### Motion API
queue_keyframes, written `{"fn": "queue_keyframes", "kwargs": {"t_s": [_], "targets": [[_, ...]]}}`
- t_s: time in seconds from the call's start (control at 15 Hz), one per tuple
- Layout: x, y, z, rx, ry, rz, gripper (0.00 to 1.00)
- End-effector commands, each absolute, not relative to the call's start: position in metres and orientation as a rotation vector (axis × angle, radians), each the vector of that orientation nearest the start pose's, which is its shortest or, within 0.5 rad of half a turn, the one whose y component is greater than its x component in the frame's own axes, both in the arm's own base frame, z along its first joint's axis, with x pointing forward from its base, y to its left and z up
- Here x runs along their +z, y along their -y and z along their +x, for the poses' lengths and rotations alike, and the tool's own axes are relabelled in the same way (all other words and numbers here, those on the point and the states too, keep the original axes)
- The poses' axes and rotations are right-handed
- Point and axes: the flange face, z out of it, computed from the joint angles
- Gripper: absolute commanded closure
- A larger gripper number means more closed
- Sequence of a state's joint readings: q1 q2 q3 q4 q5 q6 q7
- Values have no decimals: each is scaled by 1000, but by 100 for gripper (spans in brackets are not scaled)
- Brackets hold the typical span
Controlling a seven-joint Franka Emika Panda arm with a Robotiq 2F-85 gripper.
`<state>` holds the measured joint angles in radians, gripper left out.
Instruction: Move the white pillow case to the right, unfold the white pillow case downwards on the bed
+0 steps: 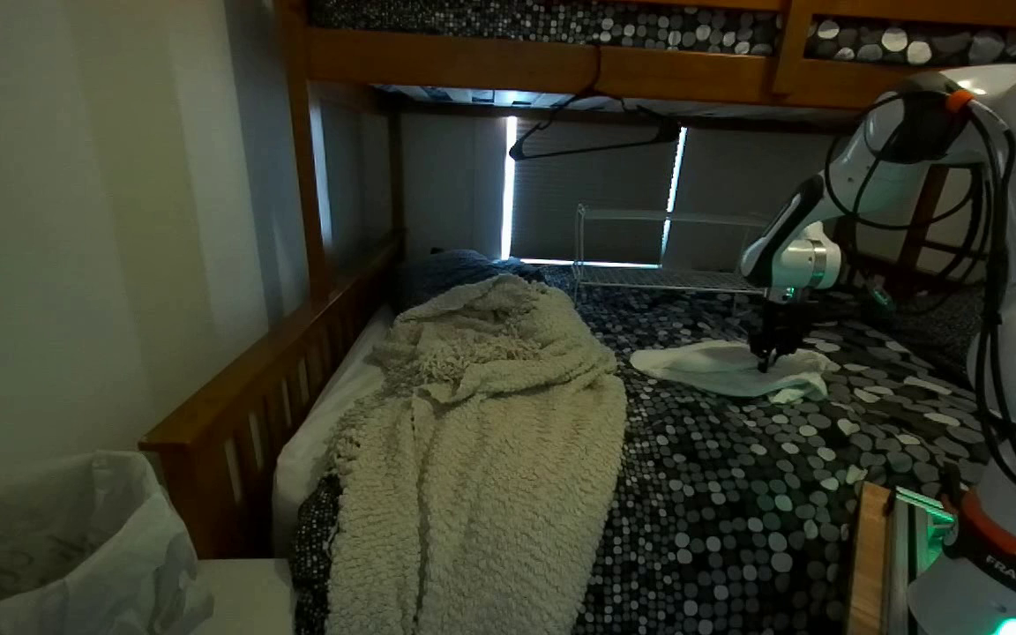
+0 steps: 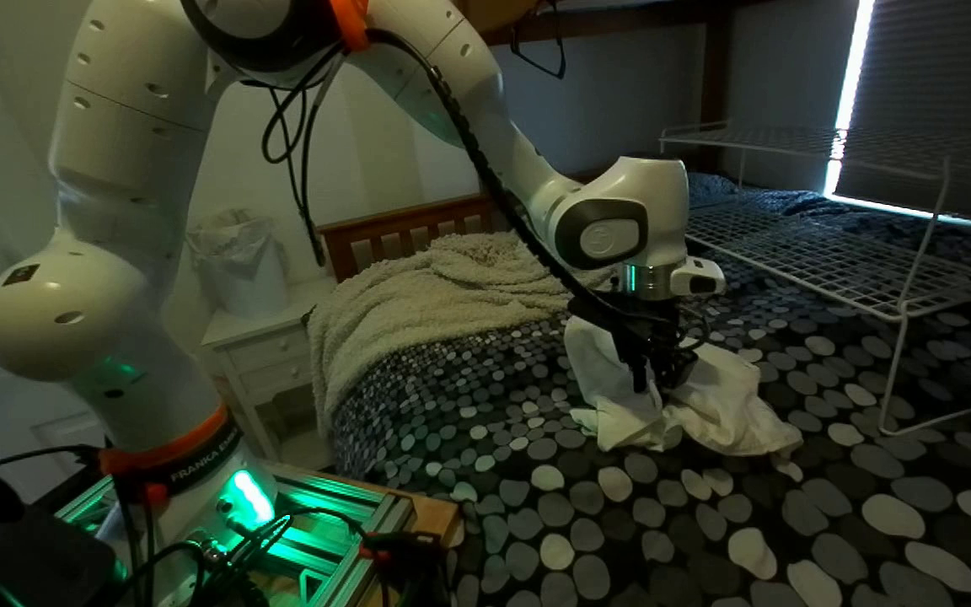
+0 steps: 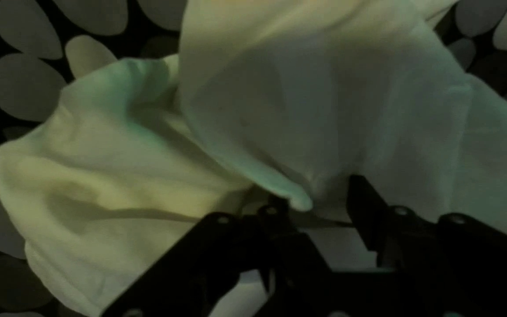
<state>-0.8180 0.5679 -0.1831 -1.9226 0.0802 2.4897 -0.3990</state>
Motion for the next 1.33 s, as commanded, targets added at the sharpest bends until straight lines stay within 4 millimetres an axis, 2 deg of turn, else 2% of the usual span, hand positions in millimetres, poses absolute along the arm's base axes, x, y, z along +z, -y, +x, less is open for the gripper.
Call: {"fn": "queue_keyframes", "kwargs": {"t_s": [0.0,0.13,0.27,0.33,0.47,0.8,0.93,1.07,1.27], "targets": [[219,522,319,159,-979,-3022,89],[229,524,310,217,-971,-3038,100],[237,528,303,258,-963,-3069,77],[238,529,302,269,-946,-3084,89],[240,529,301,287,-916,-3103,98],[257,509,309,174,-810,-3149,100],[265,494,310,125,-702,-3162,100],[278,470,309,49,-531,-3171,100],[297,419,303,-33,-288,-3180,100]]}}
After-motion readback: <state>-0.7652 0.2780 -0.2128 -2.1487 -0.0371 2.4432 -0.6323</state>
